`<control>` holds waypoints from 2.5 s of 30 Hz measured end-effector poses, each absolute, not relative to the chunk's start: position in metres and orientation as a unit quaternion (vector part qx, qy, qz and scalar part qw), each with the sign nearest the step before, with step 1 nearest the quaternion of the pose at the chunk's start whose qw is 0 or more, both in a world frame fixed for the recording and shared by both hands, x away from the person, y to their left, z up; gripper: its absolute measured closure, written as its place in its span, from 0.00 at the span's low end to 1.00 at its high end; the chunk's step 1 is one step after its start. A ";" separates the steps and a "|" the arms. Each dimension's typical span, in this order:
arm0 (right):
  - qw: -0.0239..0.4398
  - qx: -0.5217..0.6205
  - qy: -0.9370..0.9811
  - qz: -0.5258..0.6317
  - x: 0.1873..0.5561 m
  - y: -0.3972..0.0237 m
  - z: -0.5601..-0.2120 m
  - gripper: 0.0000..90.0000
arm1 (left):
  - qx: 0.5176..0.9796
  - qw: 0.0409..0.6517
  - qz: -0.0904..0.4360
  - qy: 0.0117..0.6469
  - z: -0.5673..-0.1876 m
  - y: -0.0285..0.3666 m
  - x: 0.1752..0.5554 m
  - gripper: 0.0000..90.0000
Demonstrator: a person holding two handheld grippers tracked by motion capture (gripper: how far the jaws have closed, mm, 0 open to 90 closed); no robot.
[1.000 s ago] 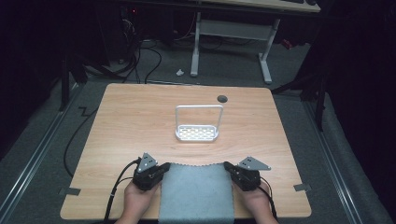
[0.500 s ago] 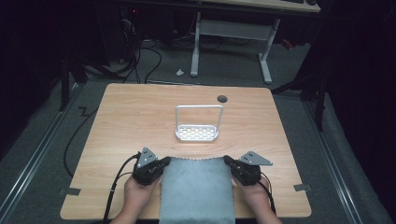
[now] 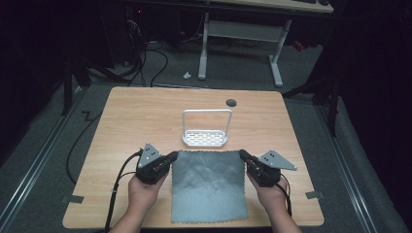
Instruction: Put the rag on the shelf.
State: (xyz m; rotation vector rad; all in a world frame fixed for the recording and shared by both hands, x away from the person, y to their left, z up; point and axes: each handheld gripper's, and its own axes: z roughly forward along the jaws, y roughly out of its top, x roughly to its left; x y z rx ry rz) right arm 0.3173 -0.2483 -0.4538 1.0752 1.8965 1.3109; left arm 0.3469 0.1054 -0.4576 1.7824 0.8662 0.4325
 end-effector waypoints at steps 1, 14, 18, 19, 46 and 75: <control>0.296 0.404 0.711 0.494 0.317 -0.248 -0.451 0.99 | 0.746 0.528 0.181 0.363 -0.458 0.105 0.347 0.99; 0.328 0.380 0.687 0.525 0.319 -0.245 -0.408 0.99 | 0.726 0.560 0.219 0.335 -0.413 0.110 0.348 0.99; 0.332 0.376 0.682 0.533 0.320 -0.244 -0.398 0.99 | 0.718 0.568 0.228 0.331 -0.400 0.113 0.349 0.99; 0.334 0.373 0.681 0.534 0.320 -0.243 -0.395 0.99 | 0.716 0.570 0.231 0.330 -0.397 0.113 0.349 0.99; 0.371 0.365 0.652 0.551 0.362 -0.242 -0.333 1.00 | 0.705 0.563 0.305 0.306 -0.334 0.108 0.395 0.99; 0.347 0.413 0.681 0.495 0.485 -0.242 -0.364 1.00 | 0.745 0.472 0.291 0.371 -0.376 0.083 0.507 0.99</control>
